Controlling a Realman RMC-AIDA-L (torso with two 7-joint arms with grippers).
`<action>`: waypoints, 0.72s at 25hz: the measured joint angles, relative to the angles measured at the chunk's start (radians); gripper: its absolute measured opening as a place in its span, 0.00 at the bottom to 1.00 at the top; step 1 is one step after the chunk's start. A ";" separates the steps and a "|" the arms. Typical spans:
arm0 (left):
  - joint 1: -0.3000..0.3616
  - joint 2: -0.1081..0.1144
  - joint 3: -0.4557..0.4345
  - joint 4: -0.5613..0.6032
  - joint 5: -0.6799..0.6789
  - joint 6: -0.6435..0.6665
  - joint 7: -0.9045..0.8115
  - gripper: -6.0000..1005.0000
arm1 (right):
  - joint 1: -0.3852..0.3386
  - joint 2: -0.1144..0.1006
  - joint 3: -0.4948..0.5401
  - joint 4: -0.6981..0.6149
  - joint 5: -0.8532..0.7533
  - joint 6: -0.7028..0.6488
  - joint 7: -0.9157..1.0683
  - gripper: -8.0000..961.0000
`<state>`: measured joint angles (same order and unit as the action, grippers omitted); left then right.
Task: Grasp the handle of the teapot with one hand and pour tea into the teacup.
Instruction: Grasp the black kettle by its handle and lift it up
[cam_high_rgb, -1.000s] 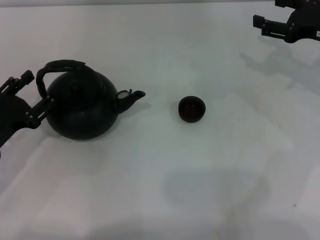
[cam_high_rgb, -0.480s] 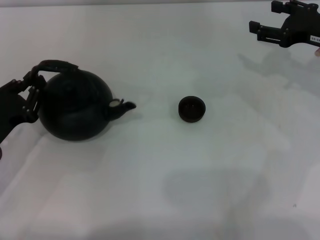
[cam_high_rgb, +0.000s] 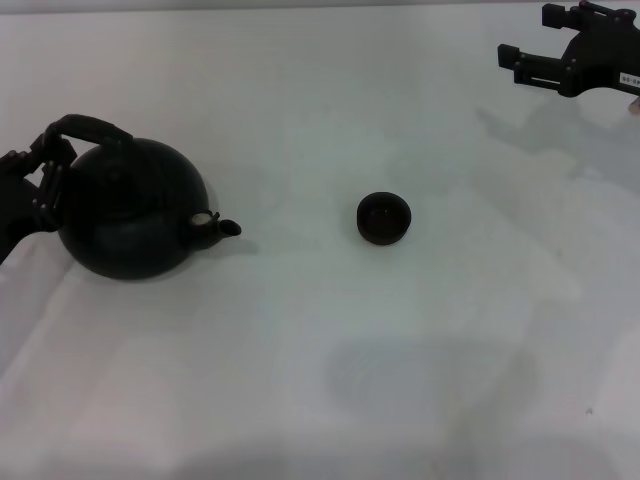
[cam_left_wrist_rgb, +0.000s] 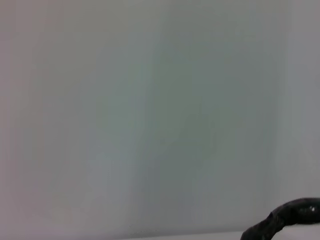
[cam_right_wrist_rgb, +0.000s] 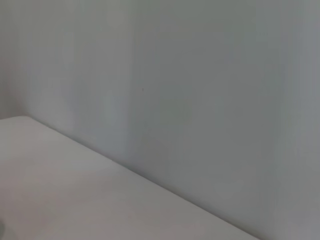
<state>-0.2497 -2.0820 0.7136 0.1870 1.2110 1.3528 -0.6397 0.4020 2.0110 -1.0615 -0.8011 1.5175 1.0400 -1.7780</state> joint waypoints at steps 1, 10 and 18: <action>0.000 0.000 0.001 0.000 -0.004 0.000 0.000 0.20 | 0.000 0.000 0.000 0.000 -0.001 0.000 0.000 0.86; -0.024 0.003 0.034 0.003 0.016 0.000 -0.008 0.16 | 0.000 0.000 -0.002 0.013 0.001 -0.002 -0.008 0.86; -0.043 0.005 0.095 0.063 0.019 0.004 -0.053 0.13 | 0.000 0.000 -0.003 0.023 0.003 -0.001 -0.014 0.86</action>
<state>-0.2927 -2.0770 0.8088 0.2497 1.2301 1.3569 -0.6928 0.4019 2.0110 -1.0645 -0.7780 1.5209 1.0392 -1.7916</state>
